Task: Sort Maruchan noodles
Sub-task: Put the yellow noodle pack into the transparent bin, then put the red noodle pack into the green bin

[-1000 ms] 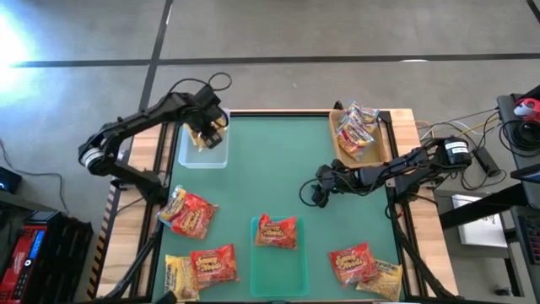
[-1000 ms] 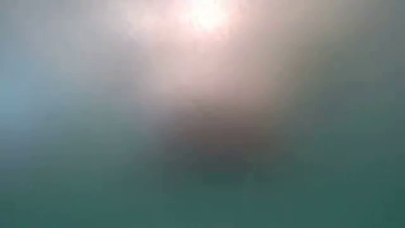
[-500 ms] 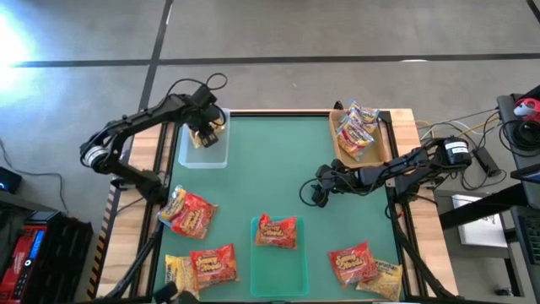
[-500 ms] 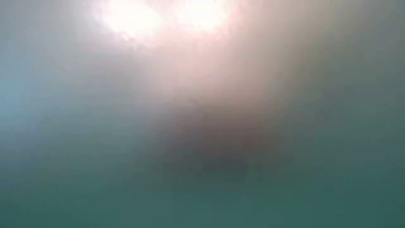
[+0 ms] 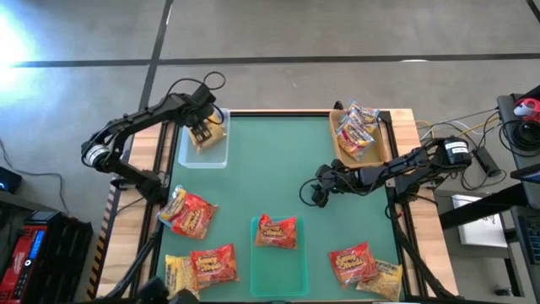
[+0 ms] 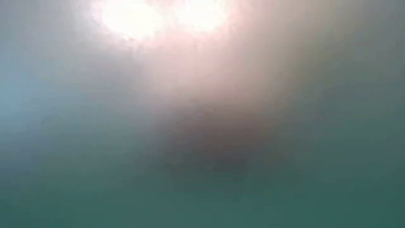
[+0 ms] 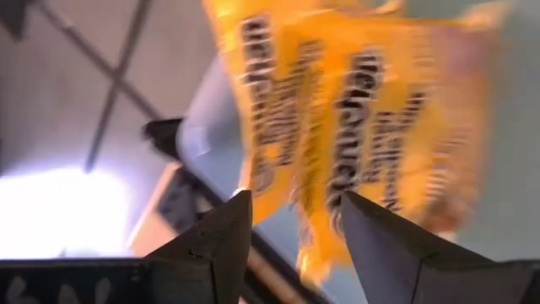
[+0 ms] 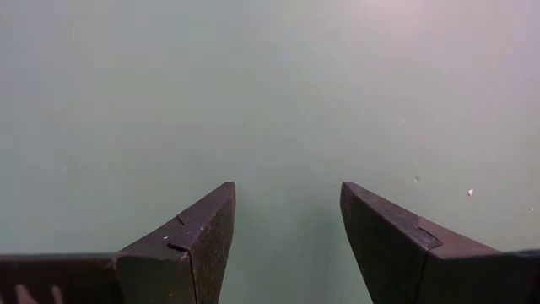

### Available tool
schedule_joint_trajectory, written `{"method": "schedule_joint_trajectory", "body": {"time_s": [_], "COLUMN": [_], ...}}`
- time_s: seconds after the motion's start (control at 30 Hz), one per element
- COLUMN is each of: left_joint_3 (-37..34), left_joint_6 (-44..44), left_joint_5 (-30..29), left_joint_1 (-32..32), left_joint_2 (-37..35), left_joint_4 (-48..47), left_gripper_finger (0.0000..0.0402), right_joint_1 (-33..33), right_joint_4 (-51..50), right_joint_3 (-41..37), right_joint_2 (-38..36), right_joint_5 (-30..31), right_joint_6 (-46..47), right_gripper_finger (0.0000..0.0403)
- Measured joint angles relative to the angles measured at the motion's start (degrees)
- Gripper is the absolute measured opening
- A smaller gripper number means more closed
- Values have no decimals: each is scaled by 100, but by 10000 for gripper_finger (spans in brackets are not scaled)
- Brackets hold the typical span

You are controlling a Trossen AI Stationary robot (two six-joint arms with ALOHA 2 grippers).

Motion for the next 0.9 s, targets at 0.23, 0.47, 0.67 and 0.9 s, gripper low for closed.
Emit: {"method": "schedule_joint_trajectory", "body": {"time_s": [0.23,0.47,0.67,0.9], "left_joint_3": [15,26,26,-15], "left_joint_6": [-823,-1609,-2120,-2693], "left_joint_5": [-285,137,1285,1522], "left_joint_1": [-2,-184,-790,-2561], "left_joint_2": [0,-84,-252,-299], "left_joint_4": [41,119,620,594], "left_gripper_finger": [166,166,166,166], "right_joint_1": [0,0,-2,-2], "right_joint_4": [2,2,2,7], "right_joint_3": [0,0,0,0], "right_joint_2": [2,2,2,7], "right_joint_5": [0,-2,-2,37], "right_joint_6": [-4,-7,-16,-15], "right_gripper_finger": [205,205,205,205]}}
